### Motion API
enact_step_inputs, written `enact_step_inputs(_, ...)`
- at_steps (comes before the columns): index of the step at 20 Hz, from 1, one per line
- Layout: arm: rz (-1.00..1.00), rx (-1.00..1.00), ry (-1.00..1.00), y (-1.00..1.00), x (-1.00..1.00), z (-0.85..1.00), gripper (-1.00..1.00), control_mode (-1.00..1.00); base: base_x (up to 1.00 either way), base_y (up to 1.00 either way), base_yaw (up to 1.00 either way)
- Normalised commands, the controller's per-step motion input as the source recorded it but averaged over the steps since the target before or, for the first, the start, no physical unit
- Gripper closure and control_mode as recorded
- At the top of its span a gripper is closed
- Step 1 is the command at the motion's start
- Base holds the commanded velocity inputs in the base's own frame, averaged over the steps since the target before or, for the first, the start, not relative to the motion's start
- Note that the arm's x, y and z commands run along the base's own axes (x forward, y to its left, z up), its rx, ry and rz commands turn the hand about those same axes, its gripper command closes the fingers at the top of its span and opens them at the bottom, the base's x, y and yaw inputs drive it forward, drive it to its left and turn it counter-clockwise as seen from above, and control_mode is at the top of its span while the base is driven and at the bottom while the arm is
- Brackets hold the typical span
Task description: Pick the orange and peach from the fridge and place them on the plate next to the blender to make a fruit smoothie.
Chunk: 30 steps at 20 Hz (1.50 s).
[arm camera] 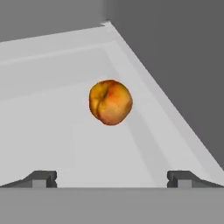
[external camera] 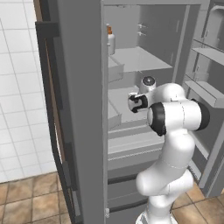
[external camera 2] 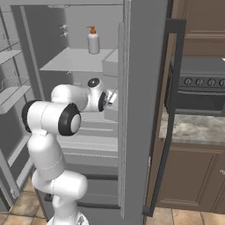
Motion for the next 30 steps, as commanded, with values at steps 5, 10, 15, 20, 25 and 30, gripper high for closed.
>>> enact_step_inputs(5,-0.05,0.0,0.0,-0.16,0.21,-0.12,-1.0,-1.0,0.0,0.0,0.0)
enact_step_inputs(10,-0.07,0.0,0.0,-0.16,0.16,-0.13,-1.0,-1.0,0.0,0.0,0.0)
enact_step_inputs(15,-0.06,0.0,0.0,-0.03,0.28,-0.06,-1.0,-1.0,0.0,0.0,0.0)
enact_step_inputs(20,-0.04,0.0,0.0,0.0,0.27,-0.09,-1.0,-1.0,0.0,0.0,0.0)
enact_step_inputs(25,-0.04,0.0,0.0,0.0,0.19,-0.16,-1.0,-1.0,0.0,0.0,0.0)
enact_step_inputs(30,-0.03,0.0,0.01,0.0,0.23,-0.24,-1.0,-1.0,0.0,0.0,0.0)
